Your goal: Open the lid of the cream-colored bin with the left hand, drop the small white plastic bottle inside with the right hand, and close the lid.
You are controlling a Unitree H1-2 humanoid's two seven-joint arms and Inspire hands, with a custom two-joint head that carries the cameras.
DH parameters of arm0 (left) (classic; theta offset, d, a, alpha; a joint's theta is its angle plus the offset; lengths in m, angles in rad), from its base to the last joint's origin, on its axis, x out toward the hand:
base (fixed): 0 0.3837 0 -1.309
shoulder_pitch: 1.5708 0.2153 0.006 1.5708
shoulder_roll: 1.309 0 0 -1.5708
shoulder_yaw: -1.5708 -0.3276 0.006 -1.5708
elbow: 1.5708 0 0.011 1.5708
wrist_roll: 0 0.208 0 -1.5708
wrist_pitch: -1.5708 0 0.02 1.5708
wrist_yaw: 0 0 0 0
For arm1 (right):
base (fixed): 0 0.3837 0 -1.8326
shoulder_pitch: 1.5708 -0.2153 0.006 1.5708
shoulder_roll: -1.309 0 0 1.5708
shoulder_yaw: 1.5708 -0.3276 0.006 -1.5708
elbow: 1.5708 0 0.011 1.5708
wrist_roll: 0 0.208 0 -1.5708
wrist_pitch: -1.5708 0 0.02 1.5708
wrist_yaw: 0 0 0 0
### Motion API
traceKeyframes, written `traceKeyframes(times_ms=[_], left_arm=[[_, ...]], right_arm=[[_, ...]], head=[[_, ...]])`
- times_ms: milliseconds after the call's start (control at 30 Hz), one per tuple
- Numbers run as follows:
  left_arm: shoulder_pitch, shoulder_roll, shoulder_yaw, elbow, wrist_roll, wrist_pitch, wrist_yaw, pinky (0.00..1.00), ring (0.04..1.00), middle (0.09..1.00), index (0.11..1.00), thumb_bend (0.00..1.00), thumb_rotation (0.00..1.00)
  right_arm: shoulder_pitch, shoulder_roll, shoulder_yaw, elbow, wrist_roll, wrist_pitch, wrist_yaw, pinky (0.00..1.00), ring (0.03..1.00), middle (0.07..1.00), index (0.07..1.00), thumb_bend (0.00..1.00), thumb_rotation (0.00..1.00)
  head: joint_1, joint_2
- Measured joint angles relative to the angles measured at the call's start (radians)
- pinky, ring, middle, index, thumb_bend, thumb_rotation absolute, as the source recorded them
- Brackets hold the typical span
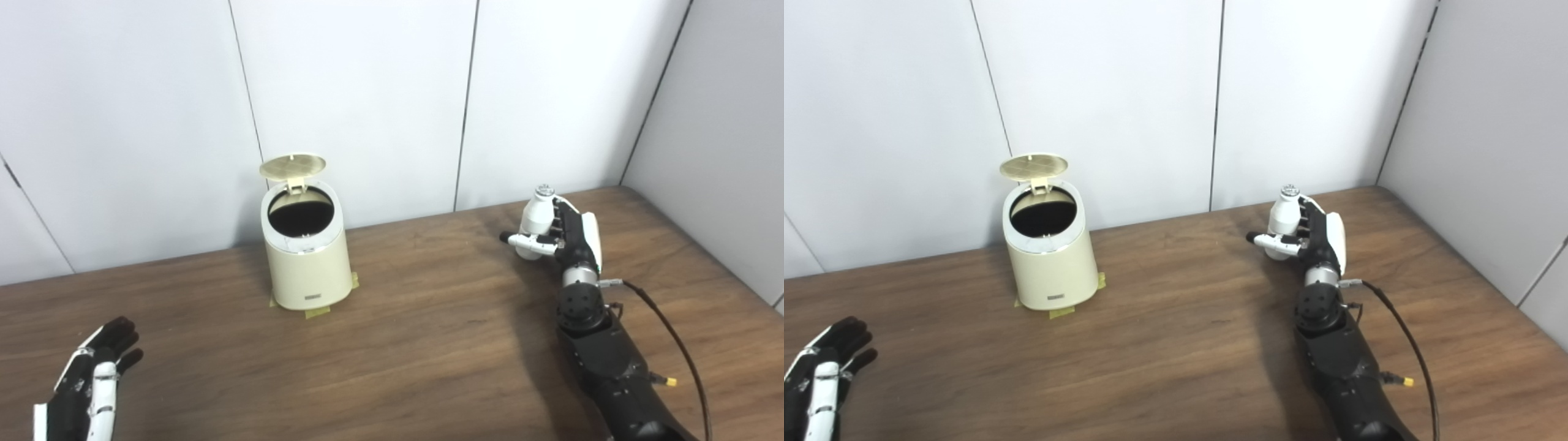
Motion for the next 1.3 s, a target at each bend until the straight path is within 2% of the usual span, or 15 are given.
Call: traceKeyframes(times_ms=[33, 100, 267, 933, 1033, 1300], left_arm=[[0.000, 0.000, 0.000, 0.000, 0.000, 0.000, 0.000, 0.79, 0.825, 0.813, 0.789, 0.26, 0.65], [0.000, 0.001, 0.000, 0.000, -0.002, 0.000, -0.002, 0.80, 0.822, 0.810, 0.787, 0.25, 0.64], [0.000, 0.002, 0.002, 0.000, -0.004, 0.000, -0.002, 0.79, 0.820, 0.809, 0.785, 0.25, 0.63], [0.000, 0.001, 0.001, -0.008, -0.004, 0.005, -0.002, 0.81, 0.825, 0.811, 0.789, 0.23, 0.62], [0.000, 0.001, 0.001, -0.018, -0.004, 0.009, -0.002, 0.79, 0.821, 0.806, 0.783, 0.23, 0.61], [-0.005, -0.005, -0.004, -0.018, -0.003, 0.008, -0.001, 0.79, 0.814, 0.799, 0.775, 0.24, 0.61]], right_arm=[[0.000, 0.007, -0.003, 0.005, -0.003, -0.009, -0.026, 0.49, 0.563, 0.512, 0.556, 0.60, 0.01], [0.000, 0.015, -0.003, 0.015, -0.019, -0.022, -0.074, 0.44, 0.504, 0.478, 0.517, 0.54, 0.00], [0.000, 0.018, -0.002, 0.027, -0.045, -0.046, -0.145, 0.43, 0.480, 0.469, 0.513, 0.52, 0.00], [0.005, 0.018, 0.015, 0.038, -0.045, -0.107, -0.157, 0.41, 0.457, 0.458, 0.524, 0.52, 0.00], [0.022, 0.018, 0.040, -0.004, -0.052, -0.162, -0.151, 0.38, 0.437, 0.460, 0.523, 0.52, 0.00], [0.053, 0.050, 0.082, -0.238, -0.082, -0.155, -0.079, 0.38, 0.427, 0.458, 0.526, 0.52, 0.00]], head=[[0.000, 0.000], [0.000, 0.002], [-0.003, 0.003], [0.003, 0.006], [0.009, 0.006], [0.051, 0.008]])
